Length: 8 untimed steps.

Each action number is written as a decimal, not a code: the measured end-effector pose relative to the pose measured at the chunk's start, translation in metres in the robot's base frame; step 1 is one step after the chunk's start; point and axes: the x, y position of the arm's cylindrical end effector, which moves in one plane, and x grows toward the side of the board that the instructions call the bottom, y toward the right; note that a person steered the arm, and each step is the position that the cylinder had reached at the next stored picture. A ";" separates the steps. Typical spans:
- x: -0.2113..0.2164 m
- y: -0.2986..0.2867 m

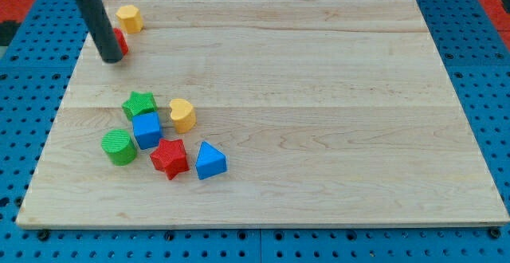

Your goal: Move the yellow heart diagonal to the red circle

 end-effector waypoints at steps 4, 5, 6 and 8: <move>0.051 0.145; 0.120 0.227; 0.160 0.192; 0.151 0.109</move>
